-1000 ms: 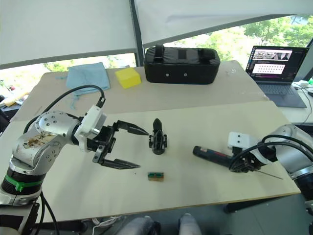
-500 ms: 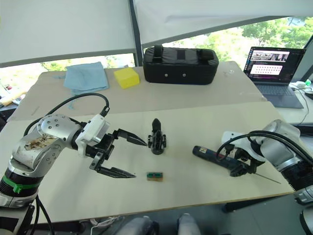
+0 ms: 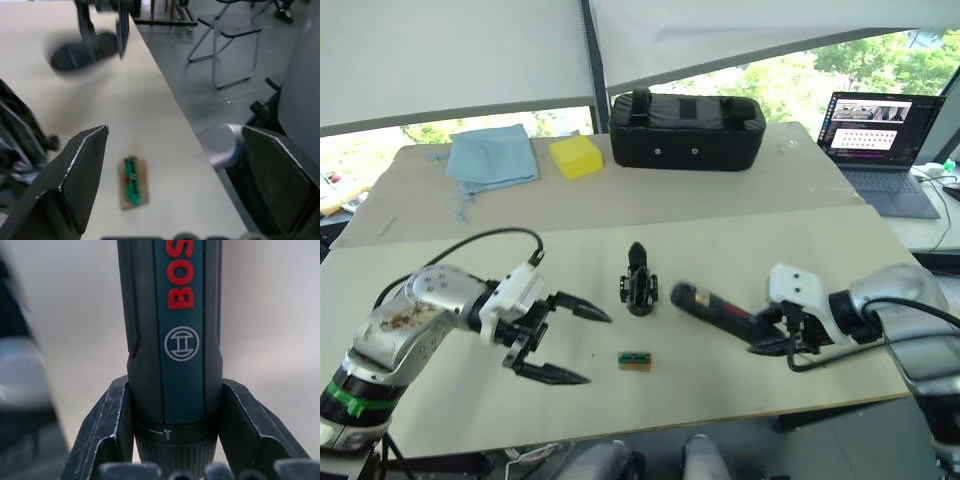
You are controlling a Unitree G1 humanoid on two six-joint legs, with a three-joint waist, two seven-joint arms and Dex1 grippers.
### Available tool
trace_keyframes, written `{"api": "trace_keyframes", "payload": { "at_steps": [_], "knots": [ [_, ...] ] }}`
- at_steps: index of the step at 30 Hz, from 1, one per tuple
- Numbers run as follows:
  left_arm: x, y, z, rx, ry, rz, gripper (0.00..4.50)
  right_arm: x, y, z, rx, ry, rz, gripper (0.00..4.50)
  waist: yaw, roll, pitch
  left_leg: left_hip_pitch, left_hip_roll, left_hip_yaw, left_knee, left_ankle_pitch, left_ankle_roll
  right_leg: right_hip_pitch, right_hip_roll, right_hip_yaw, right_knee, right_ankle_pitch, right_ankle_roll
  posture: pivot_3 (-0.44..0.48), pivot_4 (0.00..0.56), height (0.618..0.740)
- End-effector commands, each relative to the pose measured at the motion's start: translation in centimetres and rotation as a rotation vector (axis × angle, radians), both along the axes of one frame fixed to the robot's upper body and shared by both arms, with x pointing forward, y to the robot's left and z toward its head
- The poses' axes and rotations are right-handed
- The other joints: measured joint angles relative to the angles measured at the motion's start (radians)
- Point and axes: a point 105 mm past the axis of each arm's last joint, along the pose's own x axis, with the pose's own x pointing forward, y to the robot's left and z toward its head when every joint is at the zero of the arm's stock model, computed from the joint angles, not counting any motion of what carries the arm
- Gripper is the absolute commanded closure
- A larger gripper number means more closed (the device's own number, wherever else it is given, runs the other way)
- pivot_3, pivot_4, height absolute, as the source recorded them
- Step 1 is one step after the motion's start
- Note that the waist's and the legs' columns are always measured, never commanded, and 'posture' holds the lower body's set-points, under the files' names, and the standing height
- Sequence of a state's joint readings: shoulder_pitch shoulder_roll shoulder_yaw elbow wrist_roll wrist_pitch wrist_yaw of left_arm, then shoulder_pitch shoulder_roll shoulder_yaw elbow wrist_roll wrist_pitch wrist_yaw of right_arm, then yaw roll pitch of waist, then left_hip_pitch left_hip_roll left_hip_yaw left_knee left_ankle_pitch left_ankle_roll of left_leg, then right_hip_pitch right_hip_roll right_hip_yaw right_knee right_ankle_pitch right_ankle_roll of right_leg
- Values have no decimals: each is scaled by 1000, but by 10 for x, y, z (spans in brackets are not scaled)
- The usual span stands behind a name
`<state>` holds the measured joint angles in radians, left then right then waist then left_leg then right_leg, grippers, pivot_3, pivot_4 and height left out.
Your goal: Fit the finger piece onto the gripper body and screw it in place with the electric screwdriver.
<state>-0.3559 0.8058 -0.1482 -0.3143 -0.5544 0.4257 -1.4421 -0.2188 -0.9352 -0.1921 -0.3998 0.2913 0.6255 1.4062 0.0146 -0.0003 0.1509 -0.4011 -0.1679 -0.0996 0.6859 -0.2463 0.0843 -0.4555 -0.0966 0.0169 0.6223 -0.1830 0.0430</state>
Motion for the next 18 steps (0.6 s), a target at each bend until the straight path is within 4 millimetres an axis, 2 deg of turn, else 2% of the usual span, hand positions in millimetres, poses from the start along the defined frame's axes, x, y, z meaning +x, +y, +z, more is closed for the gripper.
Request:
{"api": "trace_keyframes", "payload": {
  "at_steps": [1,3,6,10,14,18],
  "knots": [
    [9,5,-19,-31,-63,89,0,-27,40,37,311,-187,15,2576,5,0,0,0,0,0,-1,0,0,0,0,0,-1,0,0,0,150,740],
    [14,7,-32,-40,-93,115,0,-35,58,46,478,-210,-3,2576,12,0,0,4,3,0,-4,-1,2,6,1,1,-6,1,-2,0,150,740],
    [15,8,-47,-33,-95,111,0,-29,74,53,665,-276,-90,2576,22,-2,0,4,3,0,-6,-1,2,4,2,-1,-8,4,-5,0,150,740],
    [19,3,-52,-57,-102,143,0,-21,89,52,714,-283,-126,2576,26,-1,0,8,4,0,-6,0,0,3,5,-3,-9,4,-4,0,150,740],
    [17,-6,-71,-12,-156,157,0,-20,110,45,756,-262,-81,2576,20,-2,0,8,4,1,-7,3,-5,1,5,-3,-8,5,-4,0,150,740],
    [14,-19,-61,-80,-124,119,0,-28,122,40,799,-240,-38,2576,19,-2,0,8,4,1,-8,3,-5,1,5,-3,-8,4,-5,0,150,740]
  ]
}}
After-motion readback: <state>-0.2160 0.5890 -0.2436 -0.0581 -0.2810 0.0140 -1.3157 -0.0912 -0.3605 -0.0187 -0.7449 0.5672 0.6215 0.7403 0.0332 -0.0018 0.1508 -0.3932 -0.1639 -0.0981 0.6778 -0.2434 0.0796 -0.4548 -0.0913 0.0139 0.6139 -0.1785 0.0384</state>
